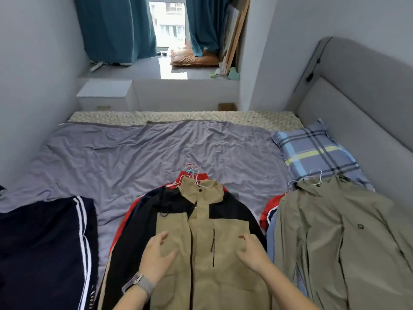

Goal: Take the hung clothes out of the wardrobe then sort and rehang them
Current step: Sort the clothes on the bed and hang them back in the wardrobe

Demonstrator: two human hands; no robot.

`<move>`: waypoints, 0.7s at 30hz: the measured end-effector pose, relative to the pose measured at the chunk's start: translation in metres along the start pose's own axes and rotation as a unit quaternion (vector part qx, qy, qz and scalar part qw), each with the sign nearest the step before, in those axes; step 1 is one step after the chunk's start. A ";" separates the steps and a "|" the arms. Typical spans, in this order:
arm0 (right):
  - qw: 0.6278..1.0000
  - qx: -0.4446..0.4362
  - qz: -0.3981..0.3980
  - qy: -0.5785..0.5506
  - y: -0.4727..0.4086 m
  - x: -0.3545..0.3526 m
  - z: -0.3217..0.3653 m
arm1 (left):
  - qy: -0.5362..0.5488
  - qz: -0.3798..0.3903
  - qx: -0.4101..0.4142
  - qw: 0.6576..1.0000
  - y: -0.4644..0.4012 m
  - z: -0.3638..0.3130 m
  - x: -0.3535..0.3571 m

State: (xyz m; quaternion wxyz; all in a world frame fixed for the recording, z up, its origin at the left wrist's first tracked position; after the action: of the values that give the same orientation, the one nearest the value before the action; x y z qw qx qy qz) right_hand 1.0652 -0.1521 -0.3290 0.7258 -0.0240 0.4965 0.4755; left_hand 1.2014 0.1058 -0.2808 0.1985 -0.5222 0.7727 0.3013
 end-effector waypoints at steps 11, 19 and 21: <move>0.979 0.001 0.127 0.159 -0.157 0.027 -0.082 | -0.071 -0.052 -0.007 0.996 -0.070 -0.050 0.054; 0.995 -0.085 -0.050 0.034 -0.212 0.032 -0.034 | -0.133 -0.070 -0.023 0.988 -0.144 -0.030 0.040; 0.994 -0.093 -0.049 0.035 -0.239 0.035 -0.024 | -0.131 -0.075 -0.036 0.988 -0.149 -0.024 0.045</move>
State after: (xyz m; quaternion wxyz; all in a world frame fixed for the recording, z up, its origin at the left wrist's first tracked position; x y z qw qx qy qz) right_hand 1.2211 -0.2715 -0.4712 0.7251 -0.1327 0.4735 0.4821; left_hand 1.3223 0.0183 -0.3295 0.3015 -0.5417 0.6869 0.3792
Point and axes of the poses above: each hand's wrist, its own y-axis away from the middle knuckle, its own x-axis out of the palm, z = x × y, the point moved 9 cm from there along -y, towards the middle knuckle, and after that the axes turned 7 degrees about -z, right-handed, at the moved point
